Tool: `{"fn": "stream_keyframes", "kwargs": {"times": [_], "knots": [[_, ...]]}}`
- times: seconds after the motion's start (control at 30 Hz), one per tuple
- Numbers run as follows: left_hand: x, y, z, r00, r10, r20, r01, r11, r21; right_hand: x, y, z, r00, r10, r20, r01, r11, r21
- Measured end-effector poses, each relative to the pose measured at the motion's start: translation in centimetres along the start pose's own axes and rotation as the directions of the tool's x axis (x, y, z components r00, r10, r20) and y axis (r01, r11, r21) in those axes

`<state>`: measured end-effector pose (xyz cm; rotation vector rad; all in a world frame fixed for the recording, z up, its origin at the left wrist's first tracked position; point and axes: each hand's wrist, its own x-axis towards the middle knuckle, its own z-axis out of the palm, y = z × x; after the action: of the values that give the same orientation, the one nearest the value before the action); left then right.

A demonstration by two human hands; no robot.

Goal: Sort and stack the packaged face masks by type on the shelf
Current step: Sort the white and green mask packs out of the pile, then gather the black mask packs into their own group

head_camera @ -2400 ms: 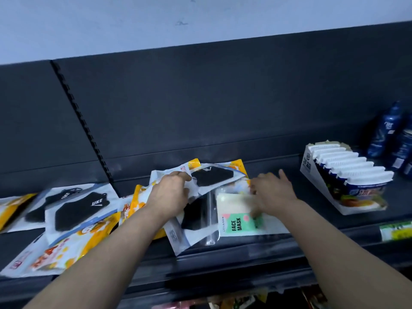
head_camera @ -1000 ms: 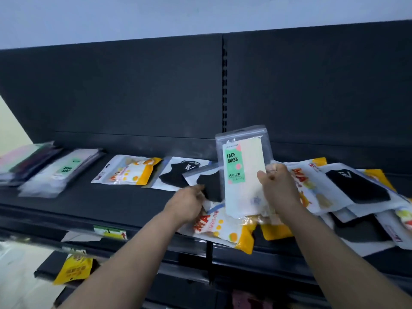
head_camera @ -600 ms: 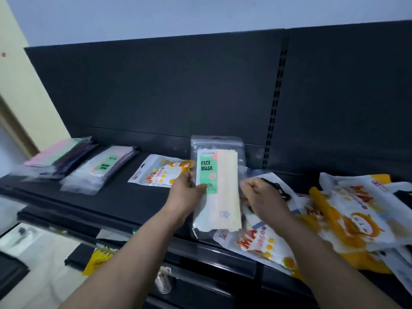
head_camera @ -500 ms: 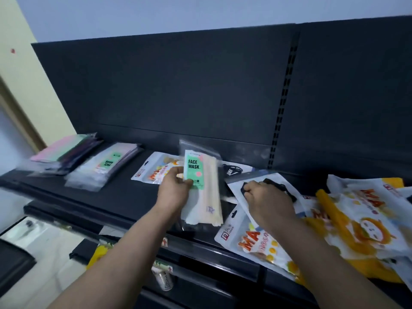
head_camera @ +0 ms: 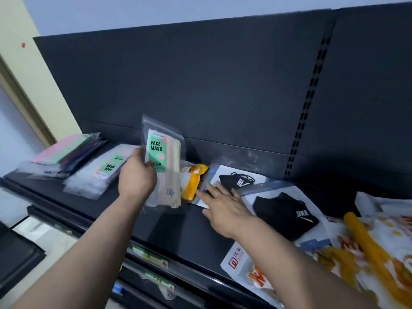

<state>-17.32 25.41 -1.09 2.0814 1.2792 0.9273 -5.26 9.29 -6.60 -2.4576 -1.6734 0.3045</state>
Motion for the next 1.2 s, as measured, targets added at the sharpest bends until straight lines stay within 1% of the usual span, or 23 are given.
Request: {"fn": "stream_keyframes", "kwargs": {"times": [0.1,0.17,0.23,0.3,0.37,0.43,0.5,0.53,0.6,0.67,0.7,0.77,0.8,0.87,0.9,0.97,1.03,1.07,1.1,1.13,1.2], "knots": [[2.4,-1.2,-1.6,0.999,-0.010,0.030,0.005,0.988,0.152,2.8,-2.3,0.2,0.999,-0.040,-0.006,0.039,0.999,-0.015],[4.4,-2.9,-2.6,0.997,-0.031,0.076,0.016,0.981,0.192,4.9,-3.5,0.6,1.000,-0.019,-0.024,0.018,1.000,-0.012],[7.0,-5.6,-3.6,0.992,-0.061,0.111,0.042,0.984,0.171,7.9,-5.4,1.4,0.999,0.015,-0.052,-0.015,1.000,0.000],[8.4,-7.2,-3.5,0.981,-0.086,0.174,0.072,0.993,0.089,9.1,-6.2,1.9,0.997,0.028,-0.074,-0.028,1.000,0.008],[11.0,-9.7,-4.4,0.972,-0.100,0.215,0.097,0.995,0.024,10.8,-8.0,2.3,0.992,0.053,-0.117,-0.058,0.998,-0.038],[13.9,-11.9,-5.5,0.973,-0.079,0.219,0.080,0.997,0.004,11.5,-9.2,2.1,0.975,0.125,-0.186,-0.153,0.978,-0.145],[16.7,-13.6,-6.7,0.970,-0.059,0.235,0.065,0.998,-0.020,12.4,-10.2,1.8,0.957,0.217,-0.194,-0.262,0.934,-0.245],[18.0,-14.1,-7.0,0.964,-0.053,0.260,0.064,0.997,-0.034,12.9,-10.7,1.5,0.948,0.256,-0.186,-0.300,0.917,-0.264],[19.9,-14.9,-6.9,0.943,-0.025,0.333,0.032,0.999,-0.017,13.6,-11.6,0.9,0.936,0.307,-0.174,-0.341,0.915,-0.217],[21.2,-15.8,-6.2,0.922,0.023,0.386,-0.045,0.998,0.048,14.1,-12.4,0.7,0.931,0.340,-0.131,-0.357,0.922,-0.147],[21.6,-16.4,-5.8,0.918,0.042,0.395,-0.091,0.990,0.108,14.1,-12.6,0.6,0.931,0.357,-0.072,-0.364,0.922,-0.132],[21.9,-17.5,-5.1,0.922,0.055,0.384,-0.172,0.945,0.277,13.8,-12.7,0.5,0.922,0.385,0.036,-0.377,0.917,-0.131],[21.9,-17.7,-4.9,0.931,0.055,0.361,-0.195,0.910,0.365,13.7,-12.6,0.4,0.918,0.391,0.063,-0.382,0.917,-0.117],[21.7,-17.1,-4.6,0.947,0.108,0.304,-0.251,0.839,0.483,13.6,-12.2,0.2,0.924,0.375,0.071,-0.368,0.925,-0.093],[21.5,-16.2,-4.3,0.943,0.159,0.292,-0.289,0.827,0.482,13.6,-12.0,0.3,0.933,0.355,0.055,-0.348,0.931,-0.112],[20.6,-14.0,-3.4,0.904,0.262,0.339,-0.384,0.847,0.368,13.5,-12.1,0.9,0.950,0.313,0.005,-0.306,0.932,-0.194],[19.1,-11.9,-2.1,0.833,0.355,0.425,-0.464,0.866,0.187,13.0,-12.2,1.8,0.954,0.296,-0.058,-0.299,0.907,-0.296],[18.3,-10.9,-1.4,0.801,0.399,0.446,-0.487,0.868,0.098,12.5,-12.0,2.1,0.953,0.288,-0.093,-0.302,0.893,-0.333],[17.6,-10.2,-0.8,0.783,0.444,0.436,-0.500,0.866,0.015,12.2,-12.0,2.1,0.953,0.271,-0.135,-0.302,0.892,-0.337],[16.8,-9.3,-0.4,0.771,0.494,0.402,-0.515,0.855,-0.063,11.5,-11.9,1.6,0.943,0.268,-0.199,-0.319,0.898,-0.302],[15.5,-7.6,0.1,0.769,0.557,0.312,-0.531,0.830,-0.173,10.0,-11.6,-0.2,0.891,0.277,-0.359,-0.369,0.904,-0.216]]}}
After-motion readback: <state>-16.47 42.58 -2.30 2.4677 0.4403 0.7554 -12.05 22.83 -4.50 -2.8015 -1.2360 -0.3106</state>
